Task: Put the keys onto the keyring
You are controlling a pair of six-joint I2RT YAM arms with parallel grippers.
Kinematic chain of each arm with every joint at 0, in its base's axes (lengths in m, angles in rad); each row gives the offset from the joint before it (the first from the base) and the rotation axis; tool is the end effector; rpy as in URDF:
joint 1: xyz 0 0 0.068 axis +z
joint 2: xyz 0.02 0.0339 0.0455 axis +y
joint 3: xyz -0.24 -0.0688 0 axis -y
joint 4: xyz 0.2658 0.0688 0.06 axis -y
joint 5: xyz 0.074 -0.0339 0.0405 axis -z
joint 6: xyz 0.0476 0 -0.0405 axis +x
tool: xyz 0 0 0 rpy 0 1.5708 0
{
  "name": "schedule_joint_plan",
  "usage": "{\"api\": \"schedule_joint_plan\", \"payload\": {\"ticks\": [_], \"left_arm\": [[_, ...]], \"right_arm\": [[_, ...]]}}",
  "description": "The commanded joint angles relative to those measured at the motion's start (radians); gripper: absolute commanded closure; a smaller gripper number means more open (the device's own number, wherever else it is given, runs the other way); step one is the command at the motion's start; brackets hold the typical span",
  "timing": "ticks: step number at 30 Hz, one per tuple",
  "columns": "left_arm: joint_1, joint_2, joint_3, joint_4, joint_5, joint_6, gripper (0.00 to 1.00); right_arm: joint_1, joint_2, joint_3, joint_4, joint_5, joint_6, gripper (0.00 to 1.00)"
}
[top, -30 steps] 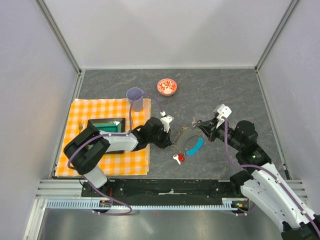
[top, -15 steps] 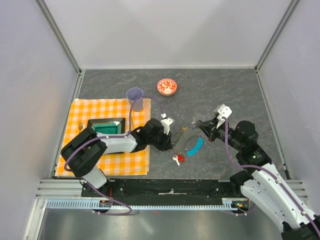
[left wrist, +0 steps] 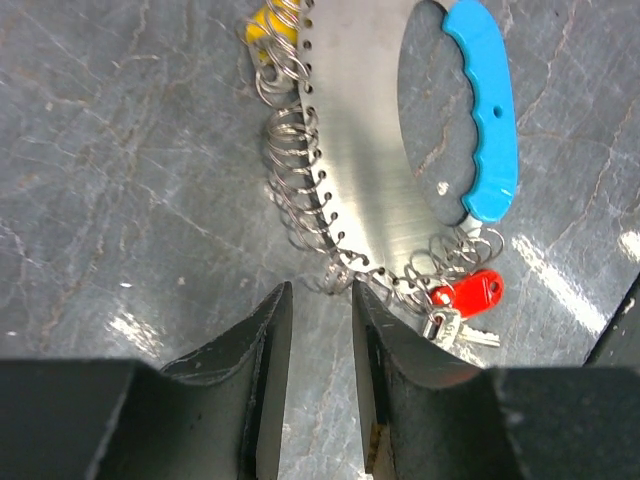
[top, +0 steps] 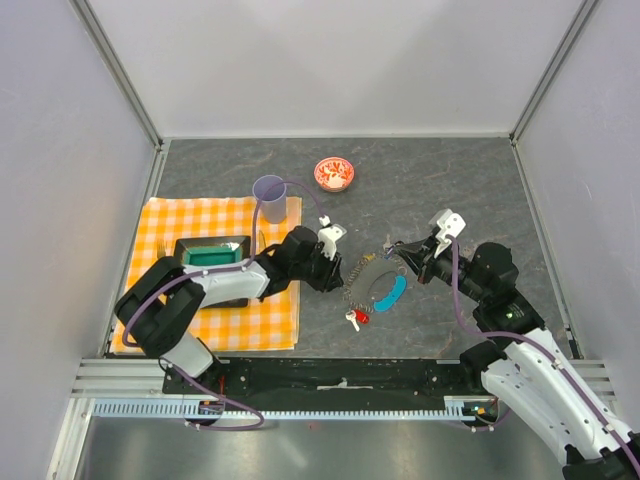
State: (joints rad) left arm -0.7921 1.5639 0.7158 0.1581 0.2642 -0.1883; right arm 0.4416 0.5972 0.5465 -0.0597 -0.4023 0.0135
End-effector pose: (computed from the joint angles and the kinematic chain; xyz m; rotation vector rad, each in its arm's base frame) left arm 0.2241 -0.2448 0.1175 0.8430 2.2099 -0.8005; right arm 0.1793 0.1054 0.2819 -0.6605 1.5861 0.6771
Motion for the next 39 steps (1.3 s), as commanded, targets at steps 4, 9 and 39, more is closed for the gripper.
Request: {"api": "schedule_joint_plan", "payload": {"ticks": [4, 9, 39], "left_arm": [[0.044, 0.041, 0.068, -0.012, 0.096, 0.032, 0.63], [0.044, 0.093, 0.091, -0.02, 0.176, 0.023, 0.63], [0.1, 0.104, -0.01, 0.116, 0.253, -0.12, 0.7]], "right_arm": [[0.003, -0.013, -0.008, 0.052, 0.002, 0.009, 1.0], [0.003, -0.014, -0.01, 0.051, 0.0, 0.011, 1.0], [0.002, -0.007, -0.014, 0.052, -0.007, 0.023, 1.0]]}}
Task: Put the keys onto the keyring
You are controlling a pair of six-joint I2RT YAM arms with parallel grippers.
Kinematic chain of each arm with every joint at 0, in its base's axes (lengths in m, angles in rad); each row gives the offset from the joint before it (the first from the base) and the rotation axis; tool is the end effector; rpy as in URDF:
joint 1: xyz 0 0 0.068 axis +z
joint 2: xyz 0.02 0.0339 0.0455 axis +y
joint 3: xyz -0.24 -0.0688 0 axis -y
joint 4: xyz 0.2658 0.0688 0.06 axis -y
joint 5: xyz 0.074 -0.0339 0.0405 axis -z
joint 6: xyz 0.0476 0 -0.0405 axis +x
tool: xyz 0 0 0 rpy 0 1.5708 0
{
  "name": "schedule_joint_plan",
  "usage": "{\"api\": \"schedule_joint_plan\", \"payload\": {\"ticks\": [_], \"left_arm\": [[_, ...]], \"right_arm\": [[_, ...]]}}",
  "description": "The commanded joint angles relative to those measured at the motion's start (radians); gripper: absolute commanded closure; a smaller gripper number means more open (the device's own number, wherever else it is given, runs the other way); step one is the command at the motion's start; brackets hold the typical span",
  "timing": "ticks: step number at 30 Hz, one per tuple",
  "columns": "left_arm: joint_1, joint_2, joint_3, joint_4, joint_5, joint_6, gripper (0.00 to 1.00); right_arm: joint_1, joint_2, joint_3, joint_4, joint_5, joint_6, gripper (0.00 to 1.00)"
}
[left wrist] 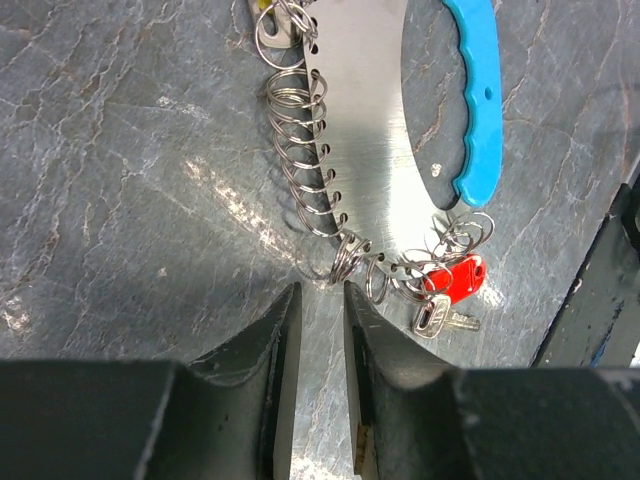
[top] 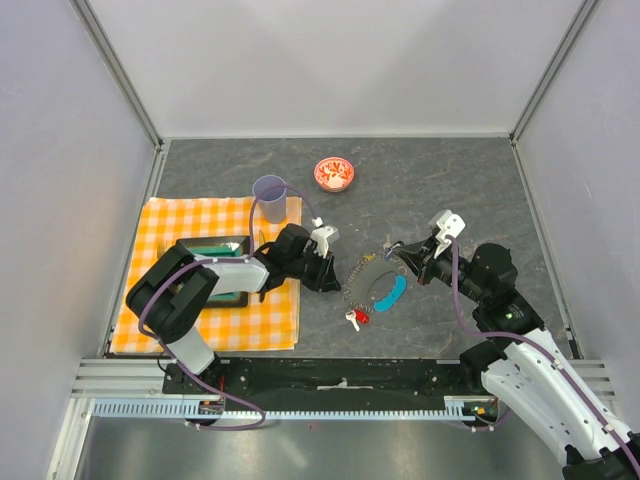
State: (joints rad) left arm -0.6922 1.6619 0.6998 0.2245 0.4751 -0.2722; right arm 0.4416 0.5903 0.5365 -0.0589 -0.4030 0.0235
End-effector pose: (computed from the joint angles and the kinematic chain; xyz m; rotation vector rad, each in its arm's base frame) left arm 0.2395 -0.2268 0.0905 0.7586 2.3143 -1.0164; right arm 0.1785 0.1050 0.2795 -0.6537 1.5925 0.6852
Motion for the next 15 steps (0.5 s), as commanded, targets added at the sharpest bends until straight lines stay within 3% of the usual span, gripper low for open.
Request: {"api": "schedule_joint_plan", "payload": {"ticks": [1, 15], "left_arm": [[-0.001, 0.009, 0.006, 0.05, 0.04, -0.038, 0.71], [-0.001, 0.053, 0.023, 0.038, 0.051, -0.042, 0.76]], "right_arm": [[0.002, 0.0, -0.004, 0.051, -0.007, 0.013, 1.0], [0.003, 0.003, -0.006, 0.051, -0.01, 0.015, 1.0]]}}
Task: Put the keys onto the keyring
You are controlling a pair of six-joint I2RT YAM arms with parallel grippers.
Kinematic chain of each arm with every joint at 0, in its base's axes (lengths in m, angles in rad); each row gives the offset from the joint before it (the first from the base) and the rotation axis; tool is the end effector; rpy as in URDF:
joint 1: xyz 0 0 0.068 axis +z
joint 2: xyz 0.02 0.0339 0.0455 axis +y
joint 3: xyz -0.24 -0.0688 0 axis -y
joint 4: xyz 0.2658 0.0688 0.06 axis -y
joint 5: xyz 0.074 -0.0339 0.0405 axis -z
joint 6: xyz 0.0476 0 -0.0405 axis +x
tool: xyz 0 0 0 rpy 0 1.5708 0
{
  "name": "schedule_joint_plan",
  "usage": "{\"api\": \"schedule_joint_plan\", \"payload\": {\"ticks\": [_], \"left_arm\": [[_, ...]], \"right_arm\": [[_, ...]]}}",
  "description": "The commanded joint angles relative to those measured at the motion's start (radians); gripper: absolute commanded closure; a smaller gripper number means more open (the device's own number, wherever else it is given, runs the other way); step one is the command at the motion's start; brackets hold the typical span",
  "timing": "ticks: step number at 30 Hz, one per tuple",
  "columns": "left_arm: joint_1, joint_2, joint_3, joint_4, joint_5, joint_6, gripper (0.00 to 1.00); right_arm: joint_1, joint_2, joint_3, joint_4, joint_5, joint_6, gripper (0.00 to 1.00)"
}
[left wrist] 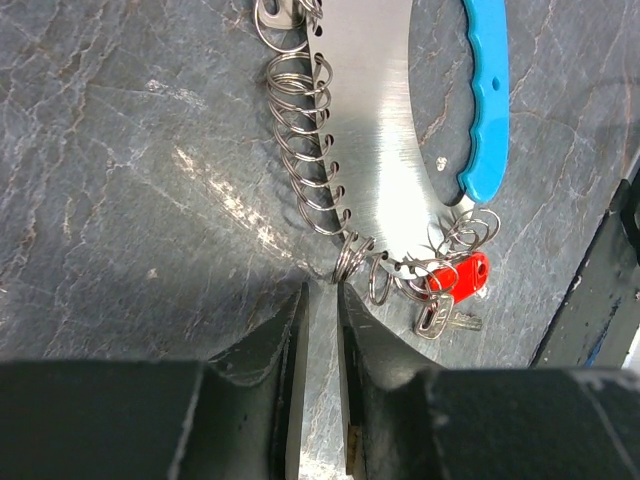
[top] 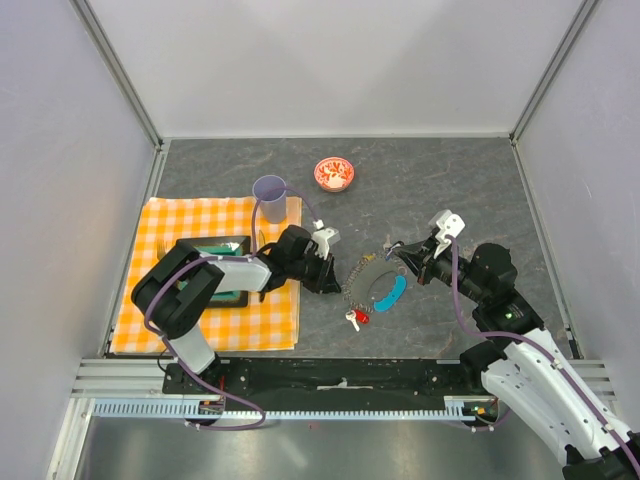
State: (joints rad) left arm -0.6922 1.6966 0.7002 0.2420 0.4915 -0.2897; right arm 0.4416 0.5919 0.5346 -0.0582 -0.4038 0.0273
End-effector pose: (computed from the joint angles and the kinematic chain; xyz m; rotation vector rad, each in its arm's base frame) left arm 0.2393 -0.2275 0.0816 0.7483 2.3415 -1.0389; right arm 0.1788 0.1052 0.2785 -0.6517 1.5968 0.6889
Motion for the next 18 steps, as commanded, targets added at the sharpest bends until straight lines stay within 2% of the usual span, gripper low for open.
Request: {"api": "schedule_joint_plan", "payload": {"ticks": [1, 18], "left_arm": [[-0.003, 0.02, 0.025, 0.022, 0.035, -0.025, 0.76], [-0.016, 0.049, 0.05, 0.005, 0.041, -0.023, 0.81]], "right_arm": [[0.003, 0.002, -0.004, 0.051, -0.01, 0.011, 1.0], [0.002, 0.003, -0.005, 0.075, -0.013, 0.016, 1.0]]}}
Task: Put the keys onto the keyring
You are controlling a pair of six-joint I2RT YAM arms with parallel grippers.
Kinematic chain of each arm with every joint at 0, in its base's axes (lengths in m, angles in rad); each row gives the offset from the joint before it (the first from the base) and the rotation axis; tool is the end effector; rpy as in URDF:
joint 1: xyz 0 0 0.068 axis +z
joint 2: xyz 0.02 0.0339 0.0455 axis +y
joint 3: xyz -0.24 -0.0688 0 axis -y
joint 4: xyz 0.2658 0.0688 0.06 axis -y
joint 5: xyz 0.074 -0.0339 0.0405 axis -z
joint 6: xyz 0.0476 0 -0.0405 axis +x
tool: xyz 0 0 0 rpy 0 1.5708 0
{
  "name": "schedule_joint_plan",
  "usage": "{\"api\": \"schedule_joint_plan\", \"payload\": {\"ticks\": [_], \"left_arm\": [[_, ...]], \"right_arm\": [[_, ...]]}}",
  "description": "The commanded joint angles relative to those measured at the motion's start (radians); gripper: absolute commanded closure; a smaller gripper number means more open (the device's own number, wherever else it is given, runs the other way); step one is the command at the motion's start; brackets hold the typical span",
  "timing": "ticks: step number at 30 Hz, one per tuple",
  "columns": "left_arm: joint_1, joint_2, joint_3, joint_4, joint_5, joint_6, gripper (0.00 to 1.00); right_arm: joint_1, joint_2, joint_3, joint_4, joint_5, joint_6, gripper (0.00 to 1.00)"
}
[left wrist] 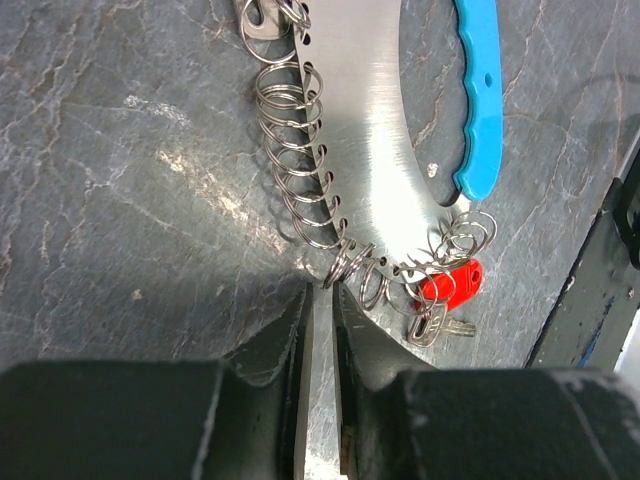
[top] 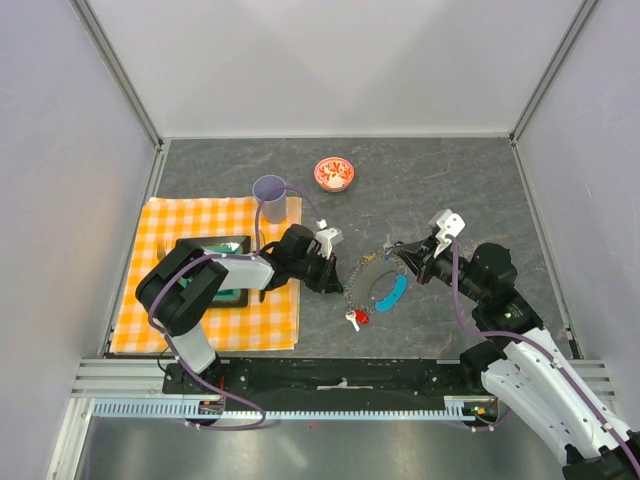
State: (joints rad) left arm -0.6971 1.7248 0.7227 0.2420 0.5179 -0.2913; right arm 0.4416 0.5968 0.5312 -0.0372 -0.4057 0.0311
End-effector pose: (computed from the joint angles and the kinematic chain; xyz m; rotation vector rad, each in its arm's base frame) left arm 0.2410 -0.2326 0.0795 0.7670 2.3453 -1.0708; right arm 0.1798 0.1058 0.2787 -0.6491 1.5850 0.6925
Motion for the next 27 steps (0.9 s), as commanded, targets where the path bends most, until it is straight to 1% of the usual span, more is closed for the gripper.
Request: {"api": "schedule_joint_plan", "payload": {"ticks": [1, 10, 21, 24, 27], "left_arm": [[-0.013, 0.021, 0.029, 0.006, 0.013, -0.022, 0.81], [-0.021, 0.035, 0.047, 0.002, 0.022, -0.022, 0.81], [-0.036, 0.05, 0.075, 0.003, 0.033, -0.029, 0.78], [-0.041, 0.059, 0.084, 0.003, 0.037, -0.031, 0.78], [-0.047, 0.067, 0.092, 0.003, 0.047, -0.029, 0.81]], "right_arm": [[0.003, 0.0, -0.002, 0.054, -0.012, 0.012, 1.0], [0.003, 0.003, -0.002, 0.057, -0.018, 0.016, 1.0], [0.002, 0.006, -0.004, 0.059, -0.021, 0.018, 1.0], [0.003, 0.006, -0.004, 0.06, -0.022, 0.016, 1.0], [0.003, 0.009, -0.004, 0.06, -0.024, 0.016, 1.0]]}}
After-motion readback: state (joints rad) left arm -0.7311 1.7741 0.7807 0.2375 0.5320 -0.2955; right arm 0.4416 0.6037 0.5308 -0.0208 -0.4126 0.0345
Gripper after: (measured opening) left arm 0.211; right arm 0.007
